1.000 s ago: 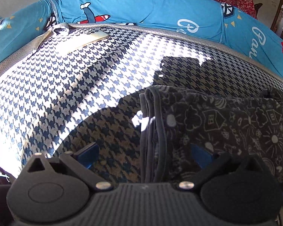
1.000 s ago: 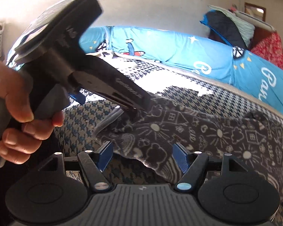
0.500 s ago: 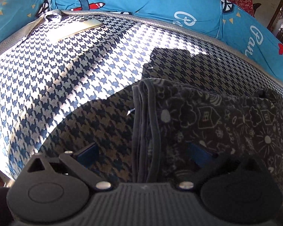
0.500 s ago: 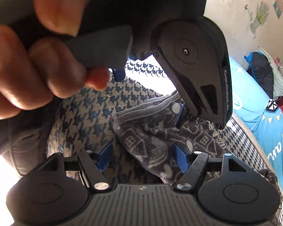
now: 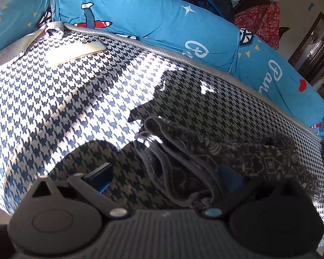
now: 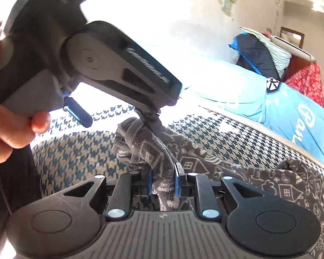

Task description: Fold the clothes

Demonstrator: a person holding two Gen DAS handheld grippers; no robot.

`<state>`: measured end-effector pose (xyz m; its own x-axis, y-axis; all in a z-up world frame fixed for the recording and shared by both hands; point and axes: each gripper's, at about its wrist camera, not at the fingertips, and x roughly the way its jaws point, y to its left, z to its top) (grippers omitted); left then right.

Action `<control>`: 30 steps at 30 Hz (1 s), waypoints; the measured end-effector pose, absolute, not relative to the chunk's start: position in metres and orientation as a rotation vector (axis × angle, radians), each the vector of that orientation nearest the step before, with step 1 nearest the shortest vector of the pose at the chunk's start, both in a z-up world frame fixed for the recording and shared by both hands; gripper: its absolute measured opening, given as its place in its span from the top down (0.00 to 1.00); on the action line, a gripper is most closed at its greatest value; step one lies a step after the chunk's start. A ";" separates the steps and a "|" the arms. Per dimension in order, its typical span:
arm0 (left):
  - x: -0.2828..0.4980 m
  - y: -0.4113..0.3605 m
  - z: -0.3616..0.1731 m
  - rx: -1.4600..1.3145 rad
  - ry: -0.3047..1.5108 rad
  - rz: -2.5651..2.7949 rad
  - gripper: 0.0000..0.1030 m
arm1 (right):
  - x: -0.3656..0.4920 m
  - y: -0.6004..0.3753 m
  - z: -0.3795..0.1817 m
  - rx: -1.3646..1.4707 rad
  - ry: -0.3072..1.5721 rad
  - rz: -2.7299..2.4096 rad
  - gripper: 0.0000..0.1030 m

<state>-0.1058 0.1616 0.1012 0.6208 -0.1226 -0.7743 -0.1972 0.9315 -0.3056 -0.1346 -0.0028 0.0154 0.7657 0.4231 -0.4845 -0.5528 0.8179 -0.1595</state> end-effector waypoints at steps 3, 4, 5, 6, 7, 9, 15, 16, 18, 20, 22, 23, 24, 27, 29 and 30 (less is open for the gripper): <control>-0.105 0.151 0.122 -0.394 0.861 0.026 0.00 | -0.127 -0.016 0.026 -0.199 0.455 0.505 0.84; -0.105 0.148 0.129 -0.396 0.843 0.020 0.00 | -0.129 -0.019 0.029 -0.177 0.456 0.497 0.84; -0.105 0.145 0.138 -0.396 0.824 0.014 0.00 | -0.131 -0.021 0.032 -0.157 0.457 0.487 0.85; -0.105 0.142 0.145 -0.394 0.809 0.006 0.00 | -0.132 -0.023 0.039 -0.144 0.455 0.473 0.85; -0.104 0.139 0.151 -0.391 0.800 0.000 0.00 | -0.132 -0.029 0.044 -0.131 0.451 0.455 0.85; -0.102 0.133 0.158 -0.383 0.788 0.000 0.00 | -0.128 -0.043 0.052 -0.097 0.439 0.425 0.86; -0.089 0.112 0.149 -0.356 0.814 -0.004 0.00 | -0.126 -0.080 0.081 -0.005 0.373 0.333 0.86; -0.086 0.107 0.145 -0.353 0.826 -0.008 0.00 | -0.127 -0.087 0.086 0.005 0.361 0.312 0.86; -0.079 0.094 0.134 -0.333 0.852 -0.020 0.00 | -0.128 -0.102 0.095 0.013 0.331 0.254 0.86; -0.071 0.078 0.123 -0.307 0.877 -0.034 0.00 | -0.130 -0.117 0.104 0.020 0.302 0.195 0.86; -0.062 0.059 0.114 -0.278 0.900 -0.058 0.00 | -0.135 -0.134 0.110 0.019 0.280 0.122 0.86; -0.057 0.047 0.109 -0.257 0.912 -0.074 0.00 | -0.137 -0.142 0.113 0.019 0.268 0.086 0.86; -0.053 0.037 0.106 -0.239 0.919 -0.088 0.00 | -0.139 -0.151 0.116 0.019 0.257 0.050 0.86; -0.040 0.001 0.093 -0.180 0.930 -0.143 0.00 | -0.139 -0.181 0.118 0.036 0.261 -0.062 0.86; -0.035 -0.018 0.085 -0.154 0.935 -0.177 0.00 | -0.135 -0.203 0.115 0.056 0.282 -0.138 0.86; -0.033 -0.026 0.080 -0.142 0.936 -0.196 0.00 | -0.133 -0.213 0.113 0.065 0.296 -0.177 0.86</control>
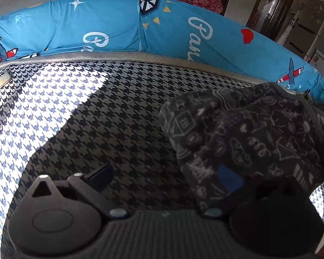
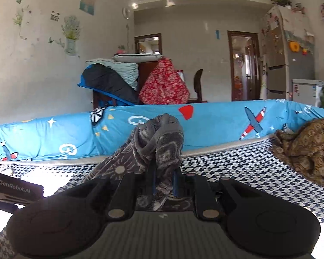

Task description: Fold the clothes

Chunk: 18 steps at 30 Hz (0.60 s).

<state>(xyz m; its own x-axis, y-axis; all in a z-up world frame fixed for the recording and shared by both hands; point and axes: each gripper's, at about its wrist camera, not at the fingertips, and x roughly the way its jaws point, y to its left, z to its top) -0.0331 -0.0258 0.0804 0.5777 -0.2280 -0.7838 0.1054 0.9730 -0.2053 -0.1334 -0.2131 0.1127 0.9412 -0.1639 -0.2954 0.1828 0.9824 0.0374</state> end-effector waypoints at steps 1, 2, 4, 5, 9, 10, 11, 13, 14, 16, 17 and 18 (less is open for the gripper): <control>-0.032 -0.035 0.075 -0.126 0.934 -0.219 0.00 | -0.131 -0.222 0.109 0.067 0.320 -0.217 0.87; -0.032 -0.041 0.069 -0.112 0.932 -0.239 0.00 | -0.130 -0.232 0.105 0.076 0.349 -0.257 0.87; -0.033 -0.051 0.057 -0.086 0.940 -0.262 0.00 | -0.129 -0.252 0.092 0.133 0.451 -0.323 0.87; -0.035 -0.055 0.052 -0.072 0.947 -0.261 0.00 | -0.128 -0.262 0.086 0.165 0.504 -0.349 0.86; -0.037 -0.056 0.038 -0.062 0.961 -0.253 0.00 | -0.129 -0.284 0.064 0.241 0.644 -0.446 0.71; -0.037 -0.055 0.039 -0.066 0.961 -0.253 0.00 | -0.130 -0.286 0.063 0.229 0.651 -0.477 0.70; -0.037 -0.054 0.039 -0.069 0.962 -0.253 0.00 | -0.132 -0.286 0.063 0.209 0.648 -0.500 0.68; -0.038 -0.054 0.039 -0.063 0.957 -0.247 0.00 | -0.135 -0.286 0.066 0.188 0.629 -0.532 0.67; -0.039 -0.054 0.039 -0.061 0.955 -0.244 0.00 | -0.136 -0.286 0.070 0.187 0.611 -0.531 0.65; -0.040 -0.053 0.039 -0.061 0.951 -0.241 0.00 | -0.136 -0.284 0.077 0.183 0.576 -0.511 0.65; -0.040 -0.052 0.039 -0.061 0.951 -0.242 0.00 | -0.136 -0.282 0.080 0.181 0.559 -0.498 0.64; -0.040 -0.052 0.040 -0.061 0.950 -0.243 0.00 | -0.134 -0.282 0.083 0.181 0.545 -0.480 0.64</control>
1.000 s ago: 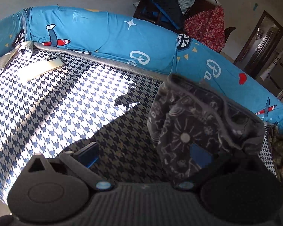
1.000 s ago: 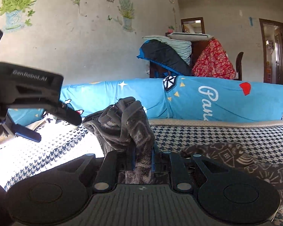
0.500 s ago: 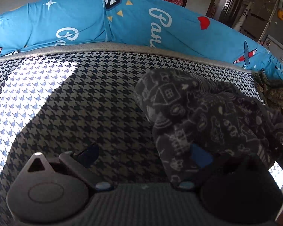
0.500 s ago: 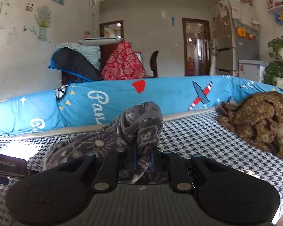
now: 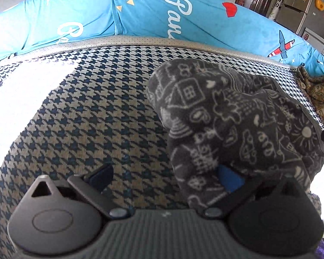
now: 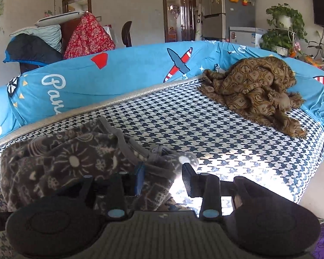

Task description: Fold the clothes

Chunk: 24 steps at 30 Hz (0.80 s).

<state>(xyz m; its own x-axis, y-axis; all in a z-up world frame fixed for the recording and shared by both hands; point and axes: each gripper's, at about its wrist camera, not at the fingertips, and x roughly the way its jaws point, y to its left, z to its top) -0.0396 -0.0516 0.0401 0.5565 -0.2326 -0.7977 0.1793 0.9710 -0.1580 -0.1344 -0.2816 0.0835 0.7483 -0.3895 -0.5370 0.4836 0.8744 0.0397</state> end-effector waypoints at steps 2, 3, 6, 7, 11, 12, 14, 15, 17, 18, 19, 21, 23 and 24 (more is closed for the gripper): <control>-0.040 -0.050 0.041 -0.065 0.950 -0.244 0.00 | -0.130 -0.282 0.091 0.179 0.525 -0.444 0.61; -0.039 -0.050 0.042 -0.069 0.949 -0.244 0.00 | -0.128 -0.283 0.094 0.176 0.516 -0.425 0.58; -0.040 -0.049 0.045 -0.071 0.938 -0.243 0.00 | -0.115 -0.291 0.102 0.197 0.494 -0.349 0.50; -0.040 -0.049 0.046 -0.072 0.932 -0.244 0.00 | -0.108 -0.294 0.103 0.202 0.496 -0.315 0.48; -0.041 -0.047 0.050 -0.082 0.916 -0.241 0.00 | -0.080 -0.304 0.102 0.229 0.522 -0.239 0.43; -0.041 -0.046 0.050 -0.083 0.911 -0.239 0.00 | -0.073 -0.305 0.100 0.229 0.531 -0.226 0.43; -0.040 -0.045 0.051 -0.082 0.902 -0.232 0.00 | -0.059 -0.308 0.097 0.220 0.542 -0.200 0.41; -0.039 -0.045 0.051 -0.083 0.899 -0.229 0.00 | -0.053 -0.309 0.096 0.216 0.548 -0.189 0.38; -0.037 -0.045 0.051 -0.089 0.898 -0.230 0.00 | -0.042 -0.311 0.092 0.222 0.567 -0.173 0.37; -0.037 -0.046 0.051 -0.092 0.898 -0.230 0.00 | -0.037 -0.311 0.090 0.226 0.577 -0.165 0.37; -0.036 -0.046 0.050 -0.093 0.900 -0.232 0.00 | -0.032 -0.312 0.088 0.229 0.587 -0.158 0.37; -0.036 -0.049 0.046 -0.090 0.903 -0.235 0.00 | -0.021 -0.313 0.083 0.247 0.613 -0.135 0.36; -0.036 -0.050 0.045 -0.086 0.905 -0.237 0.00 | -0.011 -0.313 0.078 0.269 0.644 -0.110 0.36; -0.036 -0.051 0.044 -0.086 0.905 -0.238 0.00 | -0.006 -0.312 0.076 0.267 0.658 -0.102 0.36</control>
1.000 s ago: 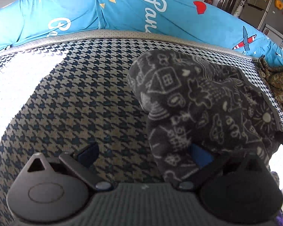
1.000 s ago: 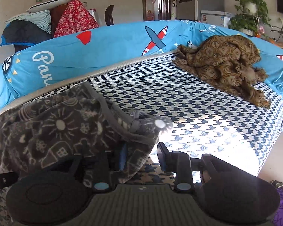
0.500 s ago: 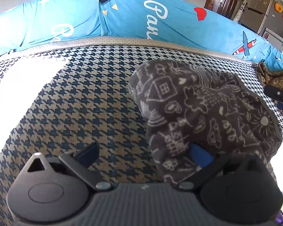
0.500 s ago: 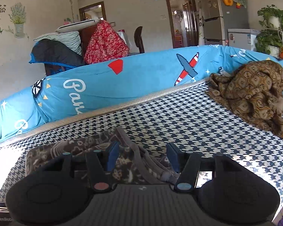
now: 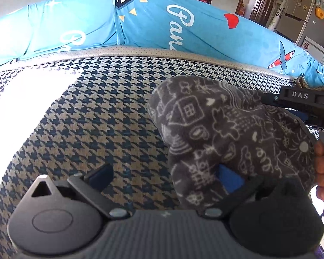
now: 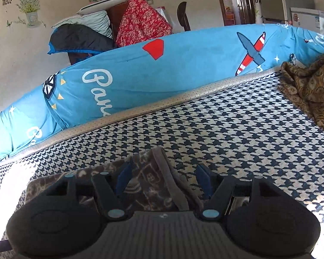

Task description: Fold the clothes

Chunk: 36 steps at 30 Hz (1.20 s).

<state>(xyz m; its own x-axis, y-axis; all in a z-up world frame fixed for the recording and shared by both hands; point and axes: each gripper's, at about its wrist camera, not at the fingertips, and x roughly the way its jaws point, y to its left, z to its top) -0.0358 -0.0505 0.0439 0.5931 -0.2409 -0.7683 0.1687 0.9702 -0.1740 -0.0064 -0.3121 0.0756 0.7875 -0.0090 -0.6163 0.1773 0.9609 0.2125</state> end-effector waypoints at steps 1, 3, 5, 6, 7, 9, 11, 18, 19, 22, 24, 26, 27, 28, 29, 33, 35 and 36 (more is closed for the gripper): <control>-0.036 -0.051 0.043 -0.086 0.906 -0.240 0.00 | -0.002 -0.311 0.073 0.265 0.673 -0.093 0.36; -0.035 -0.050 0.041 -0.087 0.908 -0.240 0.00 | 0.004 -0.309 0.068 0.263 0.689 -0.092 0.35; -0.034 -0.050 0.040 -0.089 0.911 -0.238 0.00 | 0.007 -0.308 0.064 0.263 0.697 -0.099 0.35; -0.034 -0.049 0.039 -0.092 0.911 -0.237 0.00 | 0.008 -0.307 0.062 0.263 0.701 -0.102 0.37; -0.035 -0.049 0.039 -0.093 0.911 -0.236 0.00 | 0.009 -0.307 0.060 0.263 0.705 -0.106 0.43; -0.036 -0.049 0.039 -0.091 0.905 -0.238 0.00 | 0.010 -0.308 0.058 0.272 0.707 -0.123 0.88; -0.037 -0.050 0.040 -0.088 0.898 -0.242 0.00 | 0.007 -0.314 0.059 0.318 0.683 -0.145 0.92; -0.034 -0.041 0.046 -0.146 0.864 -0.249 0.00 | 0.000 -0.327 0.065 0.328 0.609 -0.245 0.97; -0.031 -0.040 0.048 -0.151 0.850 -0.247 0.00 | 0.000 -0.327 0.065 0.328 0.603 -0.254 0.97; -0.018 -0.040 0.051 -0.141 0.806 -0.205 0.00 | 0.004 -0.326 0.060 0.307 0.615 -0.267 0.97; -0.007 -0.037 0.050 -0.154 0.798 -0.198 0.00 | 0.008 -0.321 0.054 0.252 0.644 -0.287 0.97; 0.001 -0.035 0.047 -0.181 0.805 -0.207 0.00 | 0.011 -0.316 0.045 0.185 0.676 -0.323 0.97; 0.003 -0.036 0.046 -0.179 0.804 -0.209 0.00 | 0.012 -0.316 0.041 0.174 0.686 -0.335 0.97; 0.005 -0.037 0.044 -0.175 0.803 -0.210 0.00 | 0.012 -0.317 0.038 0.169 0.695 -0.345 0.97; 0.007 -0.039 0.042 -0.162 0.806 -0.204 0.00 | 0.012 -0.319 0.037 0.178 0.702 -0.348 0.96; 0.015 -0.041 0.034 -0.163 0.830 -0.189 0.00 | 0.009 -0.322 0.039 0.205 0.703 -0.354 0.90; 0.017 -0.040 0.032 -0.175 0.838 -0.189 0.00 | 0.005 -0.323 0.044 0.222 0.693 -0.339 0.86; 0.017 -0.041 0.032 -0.172 0.837 -0.189 0.00 | 0.002 -0.322 0.049 0.224 0.687 -0.337 0.80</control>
